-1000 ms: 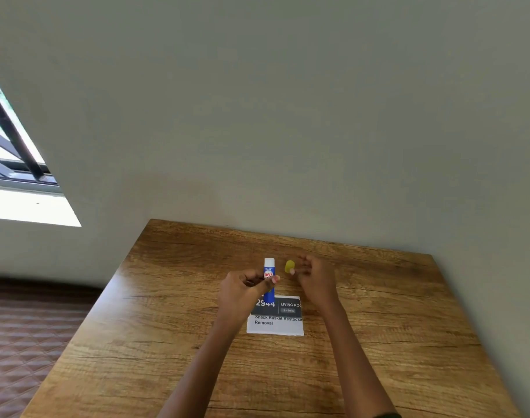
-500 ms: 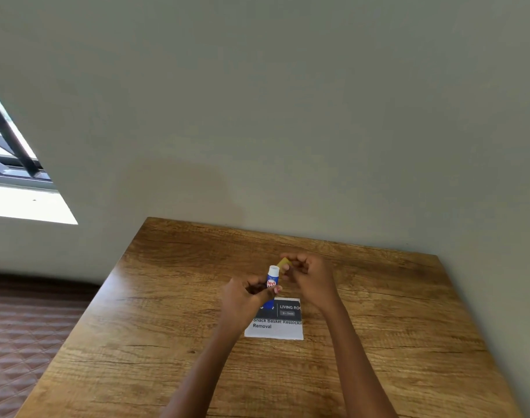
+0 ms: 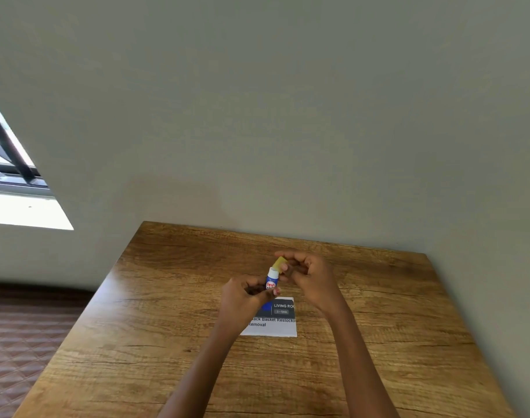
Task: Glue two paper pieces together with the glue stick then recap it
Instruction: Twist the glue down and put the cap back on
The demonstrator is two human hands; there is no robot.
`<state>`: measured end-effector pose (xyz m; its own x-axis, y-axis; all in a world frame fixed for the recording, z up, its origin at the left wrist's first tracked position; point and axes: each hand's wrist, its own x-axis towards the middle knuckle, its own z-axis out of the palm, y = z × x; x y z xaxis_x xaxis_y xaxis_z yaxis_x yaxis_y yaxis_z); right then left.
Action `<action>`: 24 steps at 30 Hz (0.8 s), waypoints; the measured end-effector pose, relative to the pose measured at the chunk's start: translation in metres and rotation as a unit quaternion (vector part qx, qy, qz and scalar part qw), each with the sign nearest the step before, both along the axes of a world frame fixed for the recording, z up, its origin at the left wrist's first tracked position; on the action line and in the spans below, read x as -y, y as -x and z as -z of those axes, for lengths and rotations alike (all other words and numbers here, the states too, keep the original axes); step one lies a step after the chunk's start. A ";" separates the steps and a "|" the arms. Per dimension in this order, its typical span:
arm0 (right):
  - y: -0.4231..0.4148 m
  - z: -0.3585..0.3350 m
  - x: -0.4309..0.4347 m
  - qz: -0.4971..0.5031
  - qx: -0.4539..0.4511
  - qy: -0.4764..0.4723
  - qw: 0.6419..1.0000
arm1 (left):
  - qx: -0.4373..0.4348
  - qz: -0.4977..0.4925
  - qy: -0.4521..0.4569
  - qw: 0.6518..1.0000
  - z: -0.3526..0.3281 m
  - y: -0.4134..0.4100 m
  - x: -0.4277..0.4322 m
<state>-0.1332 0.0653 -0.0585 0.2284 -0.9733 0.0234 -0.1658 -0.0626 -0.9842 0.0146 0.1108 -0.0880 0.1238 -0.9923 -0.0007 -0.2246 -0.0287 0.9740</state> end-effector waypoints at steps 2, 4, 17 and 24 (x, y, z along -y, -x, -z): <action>0.000 -0.003 -0.001 -0.009 -0.013 0.004 1.000 | 0.005 -0.001 0.003 1.000 -0.002 0.001 -0.001; 0.000 -0.007 -0.001 -0.019 -0.035 0.011 0.999 | 0.013 -0.004 0.006 1.000 -0.004 0.001 -0.002; -0.002 -0.038 -0.012 -0.046 -0.248 0.043 0.967 | 0.080 -0.012 0.049 0.995 -0.003 0.005 -0.002; -0.008 -0.048 -0.017 -0.047 -0.321 0.046 0.945 | 0.082 -0.012 0.071 0.994 -0.003 0.008 -0.004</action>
<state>-0.1257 0.0818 -0.0105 0.3101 -0.9484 -0.0656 -0.7166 -0.1878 -0.6718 0.0066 0.1152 -0.0848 0.1340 -0.9779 0.1607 -0.3810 0.0988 0.9193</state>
